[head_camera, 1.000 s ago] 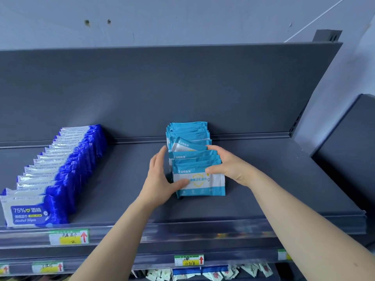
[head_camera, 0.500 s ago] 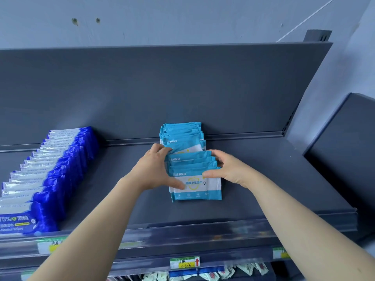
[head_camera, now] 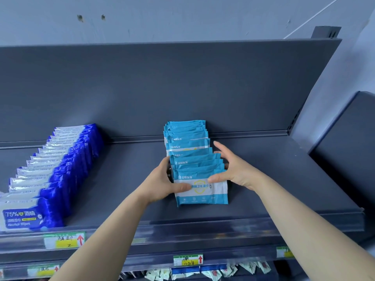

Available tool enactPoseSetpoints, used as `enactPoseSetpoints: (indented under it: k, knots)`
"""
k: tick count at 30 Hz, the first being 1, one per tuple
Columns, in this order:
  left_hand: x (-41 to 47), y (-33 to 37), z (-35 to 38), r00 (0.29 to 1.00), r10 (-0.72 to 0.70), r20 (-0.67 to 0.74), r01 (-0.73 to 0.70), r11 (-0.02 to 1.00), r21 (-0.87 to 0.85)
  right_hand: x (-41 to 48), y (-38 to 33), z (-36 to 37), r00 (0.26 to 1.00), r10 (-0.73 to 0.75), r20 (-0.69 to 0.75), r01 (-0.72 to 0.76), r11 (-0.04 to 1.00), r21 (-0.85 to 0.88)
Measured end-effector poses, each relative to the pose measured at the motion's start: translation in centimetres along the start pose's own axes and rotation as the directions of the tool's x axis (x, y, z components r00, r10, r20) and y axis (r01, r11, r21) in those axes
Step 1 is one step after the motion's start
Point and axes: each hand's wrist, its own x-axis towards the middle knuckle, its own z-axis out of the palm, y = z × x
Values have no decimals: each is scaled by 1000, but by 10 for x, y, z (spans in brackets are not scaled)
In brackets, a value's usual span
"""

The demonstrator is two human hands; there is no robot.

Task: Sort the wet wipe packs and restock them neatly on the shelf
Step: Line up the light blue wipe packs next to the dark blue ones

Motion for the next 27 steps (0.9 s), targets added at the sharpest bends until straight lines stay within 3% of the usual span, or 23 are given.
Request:
enactPoseSetpoints:
  k: [6, 11, 15, 20, 24, 27]
  knots:
    - [1, 10, 4, 999, -33, 13, 32, 999, 40, -1, -6, 0, 1000, 18, 19, -19, 997, 73]
    - [-6, -2, 13, 983, 5, -185, 17, 993, 120, 0, -2, 6, 992, 106, -66, -108, 993, -37]
    - [-4, -2, 8, 977, 45, -209, -30, 997, 71, 4, -10, 18, 997, 26, -75, -28, 999, -22]
    - [-6, 0, 7, 957, 128, -260, -99, 987, 124, 14, -18, 35, 965, -80, -250, 77, 997, -19]
    - [-17, -2, 8, 973, 126, -191, -87, 976, 198, 4, -9, 31, 995, -55, -77, 50, 997, -65]
    - [-20, -5, 4, 980, 128, -152, -82, 958, 276, 1, -3, 34, 994, -55, -90, 39, 984, -173]
